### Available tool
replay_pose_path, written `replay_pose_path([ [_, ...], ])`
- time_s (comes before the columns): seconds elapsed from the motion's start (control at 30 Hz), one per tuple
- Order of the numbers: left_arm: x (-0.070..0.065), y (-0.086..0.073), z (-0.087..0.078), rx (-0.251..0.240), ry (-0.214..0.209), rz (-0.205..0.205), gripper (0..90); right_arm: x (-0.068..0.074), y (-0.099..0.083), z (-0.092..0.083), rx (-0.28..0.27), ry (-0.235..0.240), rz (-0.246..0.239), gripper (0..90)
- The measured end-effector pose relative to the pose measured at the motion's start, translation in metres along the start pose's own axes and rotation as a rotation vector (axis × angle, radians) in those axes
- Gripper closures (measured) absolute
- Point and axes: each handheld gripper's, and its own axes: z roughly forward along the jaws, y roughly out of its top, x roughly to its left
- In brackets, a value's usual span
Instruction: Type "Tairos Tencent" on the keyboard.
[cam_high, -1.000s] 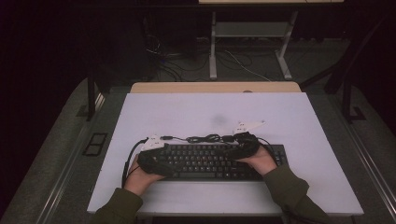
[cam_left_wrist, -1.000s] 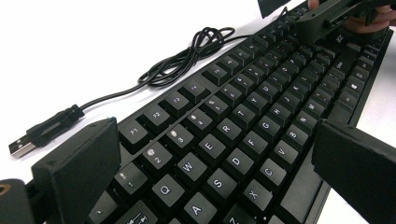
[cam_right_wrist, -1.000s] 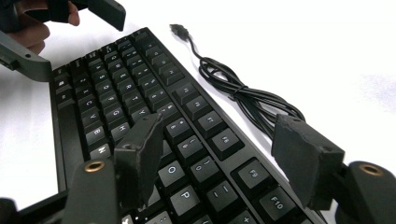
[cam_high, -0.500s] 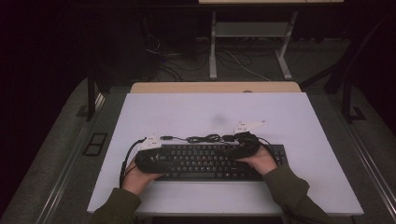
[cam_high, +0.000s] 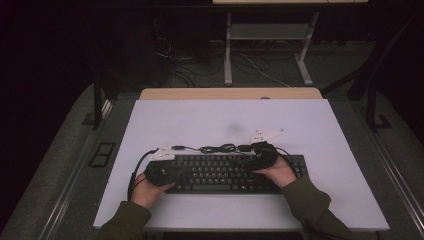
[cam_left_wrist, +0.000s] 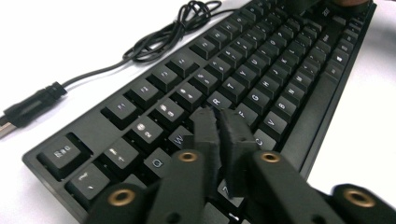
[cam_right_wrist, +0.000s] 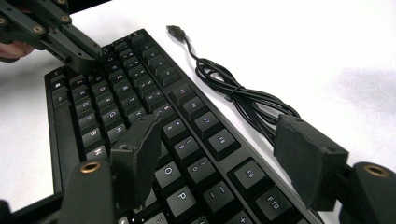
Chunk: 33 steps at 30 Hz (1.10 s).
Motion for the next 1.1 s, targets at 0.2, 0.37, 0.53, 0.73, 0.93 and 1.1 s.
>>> replay_pose_path([
  [0.2,-0.0006,-0.0001,0.002,0.018,-0.005,-0.001,88.8,0.0005,0.0001,0.0004,-0.001,0.0,-0.002,31.7],
  [0.37,-0.001,0.0,0.0037,0.023,-0.005,0.004,88.8,0.0004,0.0001,0.0002,-0.001,0.0,-0.002,31.6],
  [0.53,-0.0004,-0.0005,0.0049,0.031,-0.002,0.003,88.8,0.0005,0.0005,-0.0002,-0.003,-0.001,-0.004,31.7],
  [0.73,-0.0004,-0.0013,0.0069,0.04,0.003,0.001,88.8,0.0004,0.0004,0.0001,-0.002,-0.001,-0.006,31.6],
  [0.93,-0.0009,-0.0007,0.007,0.049,0.006,0.007,88.8,0.0006,0.0005,0.0001,-0.002,-0.001,-0.006,31.7],
  [1.1,-0.0011,-0.0003,0.0065,0.048,0.006,0.004,88.8,0.0007,0.0004,0.0002,-0.003,0.0,-0.007,31.7],
])
